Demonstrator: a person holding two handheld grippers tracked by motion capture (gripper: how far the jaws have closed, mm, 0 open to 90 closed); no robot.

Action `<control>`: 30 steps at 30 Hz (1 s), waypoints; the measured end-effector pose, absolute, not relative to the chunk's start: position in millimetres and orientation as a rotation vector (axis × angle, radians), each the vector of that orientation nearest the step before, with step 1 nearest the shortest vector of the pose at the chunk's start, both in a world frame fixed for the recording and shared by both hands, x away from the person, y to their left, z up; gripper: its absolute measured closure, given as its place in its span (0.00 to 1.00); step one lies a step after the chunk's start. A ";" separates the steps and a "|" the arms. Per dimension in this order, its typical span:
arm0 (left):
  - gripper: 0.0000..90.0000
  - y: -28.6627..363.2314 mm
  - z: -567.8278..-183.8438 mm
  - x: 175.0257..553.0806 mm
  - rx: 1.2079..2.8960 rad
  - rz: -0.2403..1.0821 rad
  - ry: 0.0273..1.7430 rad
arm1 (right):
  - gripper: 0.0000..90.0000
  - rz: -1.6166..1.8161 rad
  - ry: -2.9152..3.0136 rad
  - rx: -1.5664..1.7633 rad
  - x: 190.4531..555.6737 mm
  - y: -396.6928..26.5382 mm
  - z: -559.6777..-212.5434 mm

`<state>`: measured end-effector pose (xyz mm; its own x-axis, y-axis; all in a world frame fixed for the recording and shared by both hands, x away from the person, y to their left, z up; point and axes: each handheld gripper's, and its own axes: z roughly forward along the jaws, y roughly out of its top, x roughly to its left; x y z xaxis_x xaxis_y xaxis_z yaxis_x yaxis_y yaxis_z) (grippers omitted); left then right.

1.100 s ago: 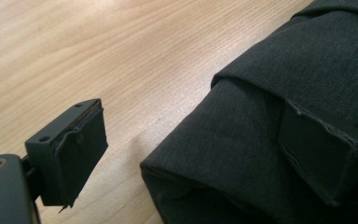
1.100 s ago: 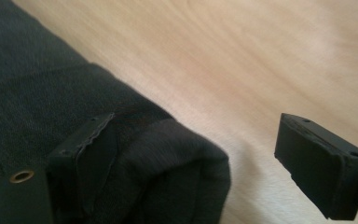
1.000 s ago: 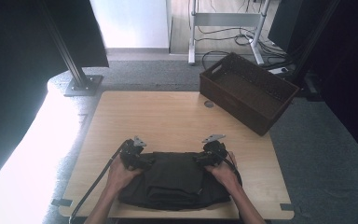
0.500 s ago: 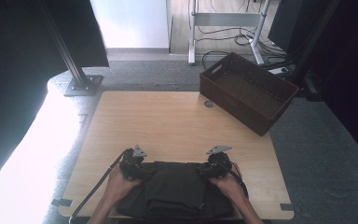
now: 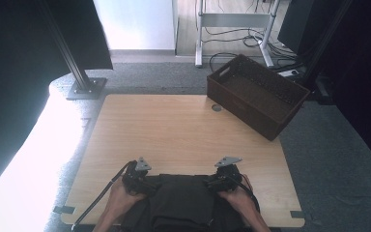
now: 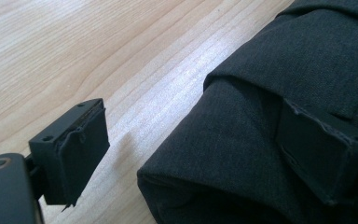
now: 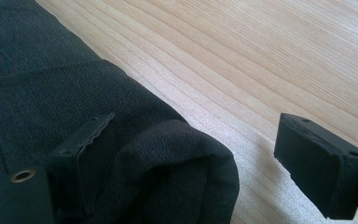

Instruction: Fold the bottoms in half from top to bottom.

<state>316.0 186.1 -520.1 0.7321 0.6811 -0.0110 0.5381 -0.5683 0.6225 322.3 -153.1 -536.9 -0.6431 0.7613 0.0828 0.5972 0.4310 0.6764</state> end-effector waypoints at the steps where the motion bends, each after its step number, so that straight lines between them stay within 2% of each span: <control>1: 0.11 187.7 -518.6 316.3 2.315 0.305 0.912 | 0.14 1.014 2.451 1.182 322.5 -153.1 -536.2; 10: 0.01 220.7 -502.9 318.4 2.290 0.387 0.986 | 0.15 1.099 2.442 1.162 326.1 -157.2 -522.7; 17: 0.00 259.0 -509.8 314.2 2.219 0.404 1.089 | 0.14 1.126 2.436 1.118 329.1 -161.1 -509.0; 23: 0.00 286.1 -525.7 308.5 2.168 0.437 1.164 | 0.07 1.129 2.413 1.076 332.4 -170.0 -496.6; 28: 0.00 293.4 -542.0 305.8 2.199 0.495 1.198 | 0.01 1.095 2.388 1.053 336.6 -176.4 -488.4; 30: 0.00 295.8 -545.9 306.2 2.180 0.466 1.203 | 0.00 1.084 2.377 1.049 339.0 -179.2 -485.3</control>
